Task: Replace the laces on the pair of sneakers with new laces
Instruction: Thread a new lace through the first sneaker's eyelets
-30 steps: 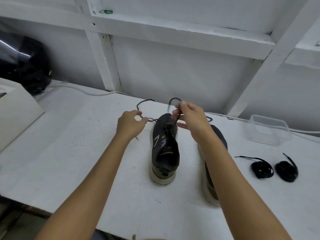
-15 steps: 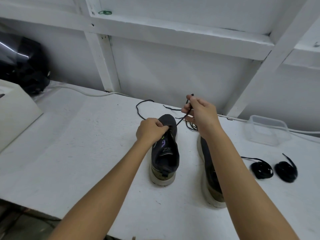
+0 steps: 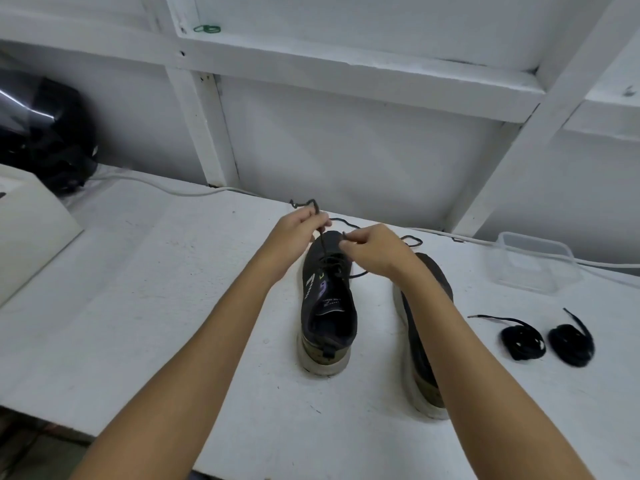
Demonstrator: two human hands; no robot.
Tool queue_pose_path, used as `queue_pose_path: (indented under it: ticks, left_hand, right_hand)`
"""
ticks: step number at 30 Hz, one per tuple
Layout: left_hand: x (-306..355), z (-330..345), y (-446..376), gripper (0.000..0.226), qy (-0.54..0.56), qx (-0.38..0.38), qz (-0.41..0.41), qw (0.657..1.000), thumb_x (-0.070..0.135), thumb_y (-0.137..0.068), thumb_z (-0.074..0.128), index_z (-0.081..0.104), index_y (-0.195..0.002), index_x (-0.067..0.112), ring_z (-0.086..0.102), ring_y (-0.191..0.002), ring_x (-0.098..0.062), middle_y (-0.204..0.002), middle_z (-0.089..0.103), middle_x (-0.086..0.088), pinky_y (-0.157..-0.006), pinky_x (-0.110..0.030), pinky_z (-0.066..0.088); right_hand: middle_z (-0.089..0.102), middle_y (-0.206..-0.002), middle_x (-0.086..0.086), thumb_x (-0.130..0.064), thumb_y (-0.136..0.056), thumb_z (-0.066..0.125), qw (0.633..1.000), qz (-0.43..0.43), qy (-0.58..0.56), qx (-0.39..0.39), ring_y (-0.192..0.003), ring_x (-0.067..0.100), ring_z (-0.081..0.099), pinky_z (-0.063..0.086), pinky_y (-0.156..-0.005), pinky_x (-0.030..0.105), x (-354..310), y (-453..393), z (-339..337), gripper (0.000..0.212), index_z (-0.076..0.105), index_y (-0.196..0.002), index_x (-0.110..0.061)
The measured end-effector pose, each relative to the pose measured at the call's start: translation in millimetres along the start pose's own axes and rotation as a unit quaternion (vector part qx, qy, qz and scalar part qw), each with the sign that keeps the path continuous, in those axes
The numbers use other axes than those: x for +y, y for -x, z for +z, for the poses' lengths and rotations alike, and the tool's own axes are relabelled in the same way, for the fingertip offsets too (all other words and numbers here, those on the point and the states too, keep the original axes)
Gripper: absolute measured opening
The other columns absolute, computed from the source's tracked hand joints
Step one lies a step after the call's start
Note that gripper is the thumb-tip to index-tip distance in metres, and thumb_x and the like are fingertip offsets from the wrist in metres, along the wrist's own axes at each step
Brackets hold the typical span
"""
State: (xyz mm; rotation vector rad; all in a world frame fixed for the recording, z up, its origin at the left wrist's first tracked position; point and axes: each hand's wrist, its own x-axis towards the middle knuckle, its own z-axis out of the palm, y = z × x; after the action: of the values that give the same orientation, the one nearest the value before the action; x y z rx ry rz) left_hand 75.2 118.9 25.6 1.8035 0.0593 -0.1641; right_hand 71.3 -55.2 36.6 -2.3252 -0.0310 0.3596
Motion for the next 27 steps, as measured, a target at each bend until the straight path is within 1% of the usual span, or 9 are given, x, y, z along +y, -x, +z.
queue_pose_path:
  ticks: [1,4,8,10,14,17,19,24,27]
  left_hand:
    - [4.3,-2.7,-1.9,0.022,-0.022,-0.007,0.027,0.999,0.033,-0.099,0.054,0.071,-0.087,0.025,0.057,-0.085,-0.003,-0.097,0.067,0.012,-0.073,-0.021,0.042]
    - [14.6,-6.9,-2.0,0.029,-0.104,-0.053,0.072,0.991,0.043,-0.103,0.046,0.075,-0.102,0.04,0.054,-0.116,0.002,-0.121,0.064,0.018,-0.092,-0.016,0.038]
    - [9.0,-10.2,2.0,0.038,-0.152,-0.056,0.053,0.985,0.049,-0.105,0.034,0.067,-0.124,0.043,0.056,-0.118,-0.001,-0.119,0.066,0.02,-0.093,-0.016,0.038]
    - [-0.2,-13.2,5.9,0.044,-0.181,-0.06,0.016,0.982,0.055,-0.104,0.029,0.066,-0.123,0.039,0.06,-0.109,-0.005,-0.105,0.07,0.018,-0.094,-0.026,0.042]
    - [-19.1,-22.3,15.4,0.038,-0.228,-0.04,0.034,0.972,0.053,-0.099,0.052,0.069,-0.081,0.025,0.049,-0.061,-0.005,-0.062,0.055,0.012,-0.062,-0.026,0.037]
    - [-23.5,-33.6,19.3,0.037,-0.186,-0.014,0.039,0.982,0.052,-0.096,0.058,0.072,-0.076,0.024,0.038,-0.056,-0.01,-0.056,0.043,0.01,-0.06,-0.028,0.033]
    - [-20.7,-39.8,20.8,0.037,-0.146,0.015,0.036,0.989,0.052,-0.096,0.057,0.071,-0.076,0.023,0.037,-0.058,-0.013,-0.06,0.041,0.004,-0.059,-0.028,0.033]
    - [-17.0,-50.0,19.2,0.039,-0.103,0.05,0.038,0.993,0.056,-0.096,0.054,0.069,-0.076,0.026,0.038,-0.064,-0.02,-0.068,0.041,-0.005,-0.067,-0.034,0.036]
    - [-19.8,-52.1,20.1,0.037,-0.085,0.067,0.03,0.994,0.054,-0.096,0.054,0.07,-0.075,0.028,0.037,-0.061,-0.018,-0.066,0.041,-0.003,-0.066,-0.032,0.036]
  right_hand:
    - [0.064,-0.066,-0.014,-0.038,-0.092,0.064,0.999,-0.017,0.016,-0.037,-0.059,0.004,0.053,0.04,-0.061,0.025,-3.3,1.6,1.5,0.016,0.074,-0.083,-0.029]
    - [0.043,-0.048,-0.013,-0.047,-0.092,0.064,0.993,-0.065,0.05,-0.079,-0.047,0.006,0.039,0.034,-0.056,0.027,-10.3,0.5,9.6,0.044,0.053,-0.056,-0.025]
    - [0.044,-0.055,-0.009,-0.042,-0.097,0.059,0.996,-0.063,-0.013,-0.063,-0.054,0.012,0.041,0.035,-0.06,0.029,-10.7,-1.4,11.2,0.043,0.051,-0.063,-0.016]
    - [0.052,-0.064,-0.007,-0.039,-0.097,0.06,0.994,-0.046,-0.087,-0.058,-0.061,0.011,0.048,0.038,-0.061,0.026,-8.7,1.9,8.6,0.038,0.058,-0.069,-0.014]
    - [0.073,-0.092,-0.012,-0.034,-0.1,0.059,0.977,-0.019,-0.208,-0.046,-0.083,0.004,0.066,0.049,-0.064,0.016,-5.4,6.1,-3.5,0.021,0.077,-0.094,-0.023]
    - [0.074,-0.103,-0.011,-0.033,-0.1,0.059,0.945,0.005,-0.325,-0.034,-0.104,0.012,0.069,0.052,-0.083,0.032,-1.4,5.0,-15.4,0.019,0.074,-0.096,-0.024]
    - [0.073,-0.096,-0.008,-0.034,-0.104,0.053,0.912,-0.009,-0.409,-0.008,-0.1,0.015,0.07,0.052,-0.083,0.037,-3.6,5.9,-24.0,0.023,0.068,-0.091,-0.022]
    - [0.069,-0.075,-0.009,-0.04,-0.108,0.04,0.814,-0.037,-0.564,0.132,-0.083,0.012,0.07,0.05,-0.068,0.028,-7.1,8.7,-55.1,0.031,0.057,-0.088,-0.023]
    - [0.067,-0.069,-0.006,-0.028,-0.105,0.045,0.819,0.01,-0.508,0.268,-0.073,0.013,0.07,0.051,-0.06,0.025,5.8,8.1,-65.3,0.022,0.059,-0.091,-0.02]
